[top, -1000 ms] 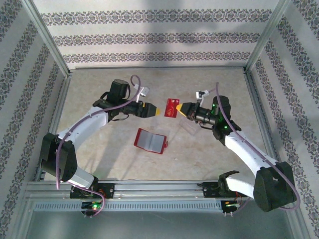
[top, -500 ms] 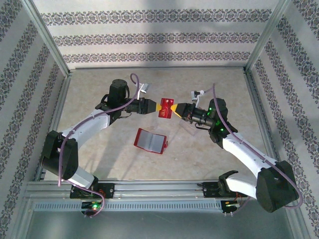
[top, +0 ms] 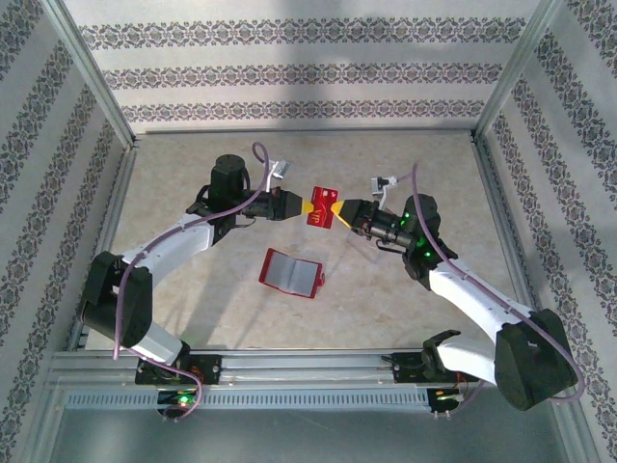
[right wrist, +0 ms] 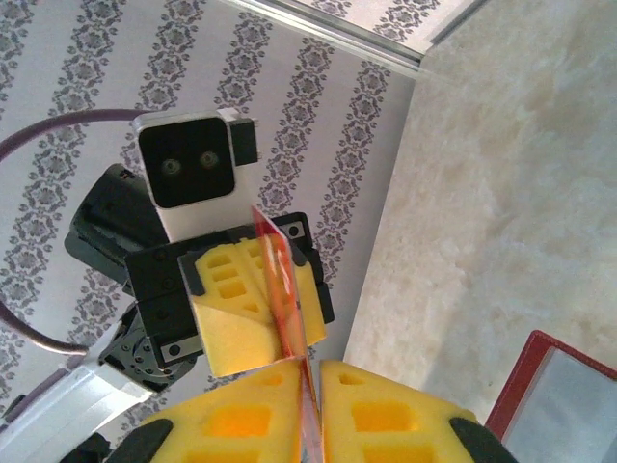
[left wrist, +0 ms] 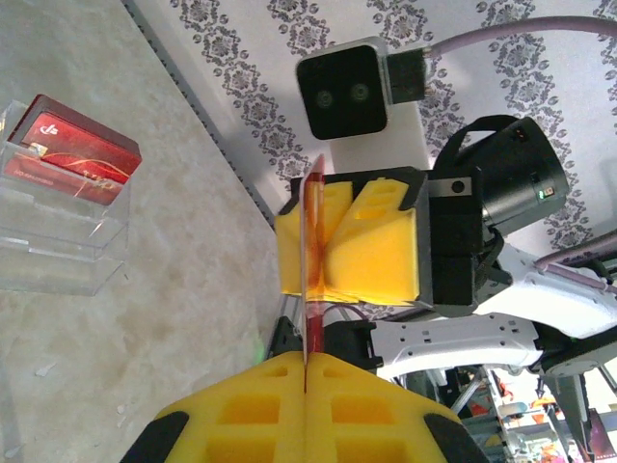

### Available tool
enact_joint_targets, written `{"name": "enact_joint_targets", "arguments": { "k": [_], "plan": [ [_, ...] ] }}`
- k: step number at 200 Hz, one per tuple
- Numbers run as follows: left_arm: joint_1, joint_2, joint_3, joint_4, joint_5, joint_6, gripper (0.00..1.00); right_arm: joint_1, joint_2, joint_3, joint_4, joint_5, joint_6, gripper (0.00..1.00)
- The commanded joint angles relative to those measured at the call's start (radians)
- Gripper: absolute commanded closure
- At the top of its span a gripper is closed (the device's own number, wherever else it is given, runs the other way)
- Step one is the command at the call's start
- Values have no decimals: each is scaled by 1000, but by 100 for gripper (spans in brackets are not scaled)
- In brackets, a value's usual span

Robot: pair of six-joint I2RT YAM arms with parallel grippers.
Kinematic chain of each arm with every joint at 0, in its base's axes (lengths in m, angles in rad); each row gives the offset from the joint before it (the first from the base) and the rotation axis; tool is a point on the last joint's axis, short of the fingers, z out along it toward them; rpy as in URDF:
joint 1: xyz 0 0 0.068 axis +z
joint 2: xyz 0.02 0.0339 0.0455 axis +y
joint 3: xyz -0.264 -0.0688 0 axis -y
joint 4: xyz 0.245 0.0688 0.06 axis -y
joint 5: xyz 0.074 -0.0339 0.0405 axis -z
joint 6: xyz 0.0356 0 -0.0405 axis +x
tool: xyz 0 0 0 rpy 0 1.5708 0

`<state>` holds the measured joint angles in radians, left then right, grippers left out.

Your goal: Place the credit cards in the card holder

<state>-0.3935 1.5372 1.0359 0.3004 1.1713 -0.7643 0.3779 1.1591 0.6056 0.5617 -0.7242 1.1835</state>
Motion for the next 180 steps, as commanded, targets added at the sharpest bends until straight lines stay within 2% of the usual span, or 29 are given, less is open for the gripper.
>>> {"name": "enact_joint_targets", "arguments": {
  "k": [1,31,45,63,67,85,92,101,122,137,152,180],
  "plan": [
    [-10,15,9,27,14,10,100,19,-8,-25,60,-3,11,84],
    [-10,30,1,43,8,5,100,27,-6,-29,55,-7,-5,85],
    [-10,34,9,28,8,9,100,31,6,-32,68,-6,6,88],
    [-10,39,12,34,7,-3,100,42,17,-31,90,-10,8,100],
    [-11,40,10,38,7,-5,100,42,19,-29,89,-13,2,100],
    [-6,32,22,-27,3,46,76,35,18,-37,58,-10,-16,100],
    [-1,21,39,-118,-7,105,66,33,13,-42,40,-6,-24,100],
    [10,-2,72,-297,-46,218,61,36,3,-47,3,-6,-40,100],
    [28,-60,151,-735,-212,555,60,48,-26,-67,-120,13,-97,100],
    [30,-87,160,-939,-395,729,64,61,-32,-99,-160,28,-103,100],
    [31,-97,122,-1031,-510,812,68,88,-32,-136,-161,57,-91,100],
    [15,-48,67,-1030,-548,855,78,160,34,-151,-163,92,-102,100]
  ]
}}
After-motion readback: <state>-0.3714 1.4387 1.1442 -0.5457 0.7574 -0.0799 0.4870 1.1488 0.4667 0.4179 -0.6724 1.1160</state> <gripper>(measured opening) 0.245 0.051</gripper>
